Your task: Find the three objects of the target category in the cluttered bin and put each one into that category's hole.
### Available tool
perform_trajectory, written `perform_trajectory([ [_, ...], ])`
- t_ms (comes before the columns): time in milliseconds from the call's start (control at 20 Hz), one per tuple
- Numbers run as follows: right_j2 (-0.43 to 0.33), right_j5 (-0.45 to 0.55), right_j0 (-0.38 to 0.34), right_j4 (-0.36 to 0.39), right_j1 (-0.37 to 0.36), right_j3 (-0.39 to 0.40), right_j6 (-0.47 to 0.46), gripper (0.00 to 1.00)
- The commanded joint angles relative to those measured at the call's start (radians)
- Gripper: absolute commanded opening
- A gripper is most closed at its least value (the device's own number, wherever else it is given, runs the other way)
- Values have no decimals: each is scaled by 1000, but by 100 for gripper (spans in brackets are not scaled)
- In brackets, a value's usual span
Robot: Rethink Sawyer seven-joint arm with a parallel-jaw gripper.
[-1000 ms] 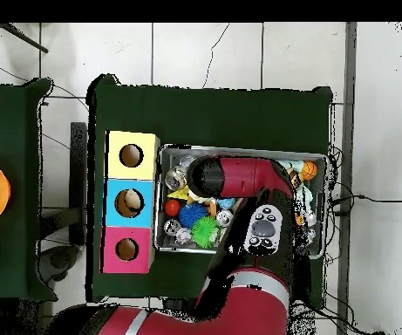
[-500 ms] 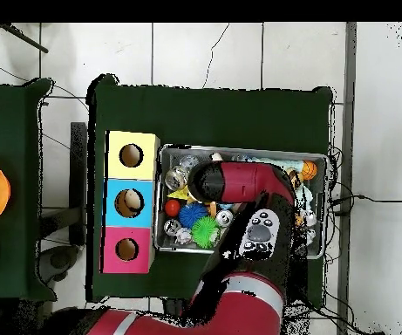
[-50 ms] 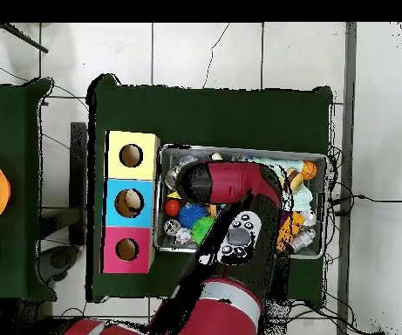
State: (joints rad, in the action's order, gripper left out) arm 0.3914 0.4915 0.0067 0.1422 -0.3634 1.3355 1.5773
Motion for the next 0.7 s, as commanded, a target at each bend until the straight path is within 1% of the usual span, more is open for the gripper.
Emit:
perform_trajectory([
  [50, -37, 37, 5, -61, 25, 73, 266, 100],
  [100, -35, 38, 6, -61, 26, 71, 265, 100],
  [150, -27, 60, 11, -61, 31, 57, 256, 100],
  [700, -44, 34, -36, -74, 61, 32, 204, 100],
])
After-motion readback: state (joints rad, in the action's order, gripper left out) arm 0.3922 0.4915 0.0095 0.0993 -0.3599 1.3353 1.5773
